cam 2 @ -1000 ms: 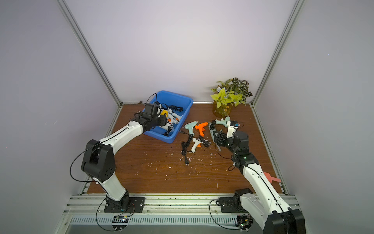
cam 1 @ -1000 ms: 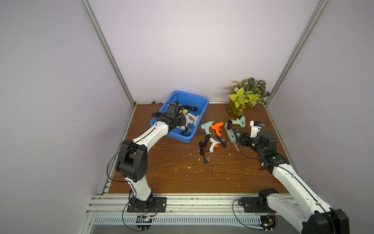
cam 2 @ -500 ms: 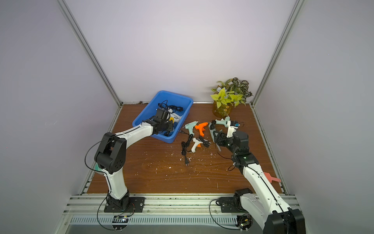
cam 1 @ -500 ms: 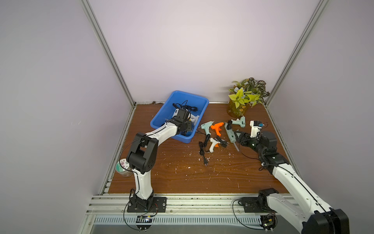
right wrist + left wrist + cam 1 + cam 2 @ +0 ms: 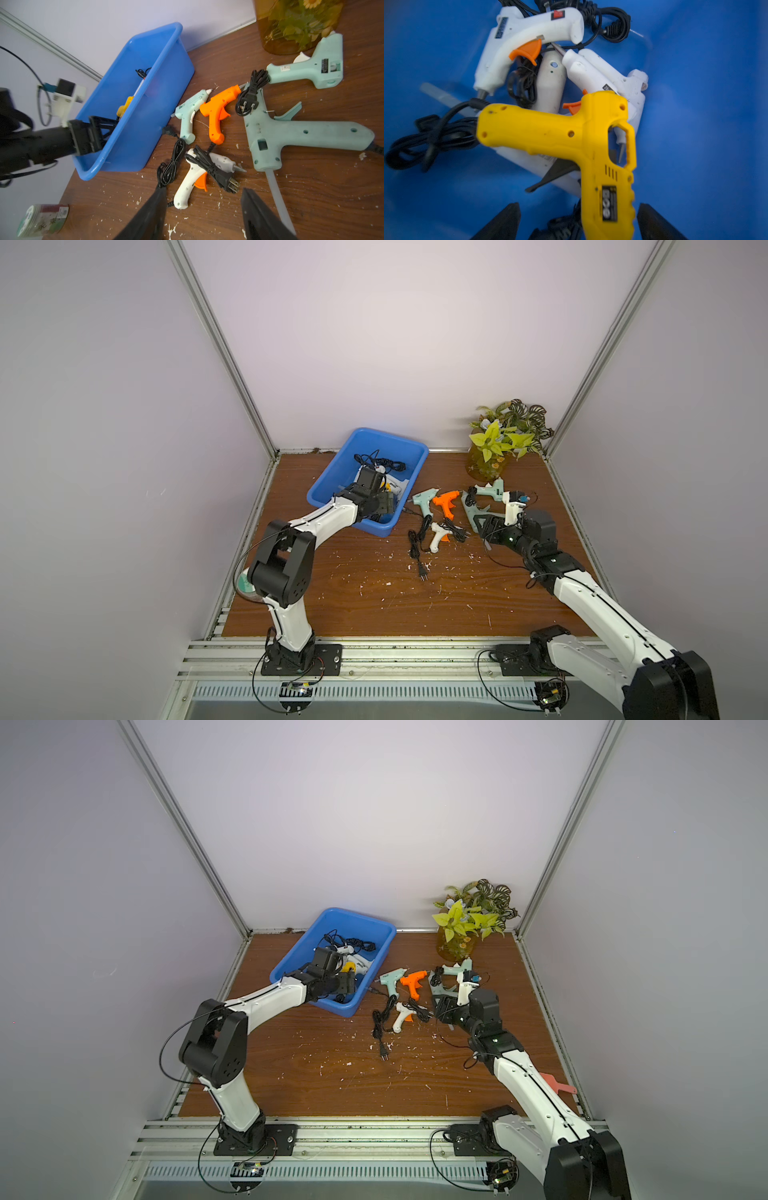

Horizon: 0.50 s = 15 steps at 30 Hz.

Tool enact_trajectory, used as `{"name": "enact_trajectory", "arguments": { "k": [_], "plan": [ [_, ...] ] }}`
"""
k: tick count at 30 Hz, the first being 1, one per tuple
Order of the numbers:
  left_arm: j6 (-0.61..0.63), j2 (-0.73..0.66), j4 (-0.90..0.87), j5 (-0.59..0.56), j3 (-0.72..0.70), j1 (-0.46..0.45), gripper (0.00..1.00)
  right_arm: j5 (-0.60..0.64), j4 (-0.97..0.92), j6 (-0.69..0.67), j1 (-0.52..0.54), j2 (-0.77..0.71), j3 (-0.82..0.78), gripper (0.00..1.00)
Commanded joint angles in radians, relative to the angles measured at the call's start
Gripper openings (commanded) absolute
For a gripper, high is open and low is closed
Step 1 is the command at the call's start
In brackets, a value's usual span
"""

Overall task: Put the hot melt glue gun into the storage box
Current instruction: Place the hot melt adhesive gun in the storage box.

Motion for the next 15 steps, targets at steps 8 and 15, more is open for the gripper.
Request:
{"name": "enact_trajectory", "arguments": {
  "k": [8,15],
  "plan": [
    [-0.036,-0.399,0.108,-0.095,-0.182,0.001,0.99,0.160,-0.008,-0.065,0.182,0.164,0.132,0.57],
    [-0.076,-0.657,0.267,-0.173,-0.396,0.012,0.99,0.175,-0.023,-0.148,0.231,0.366,0.289,0.52]
  ]
}}
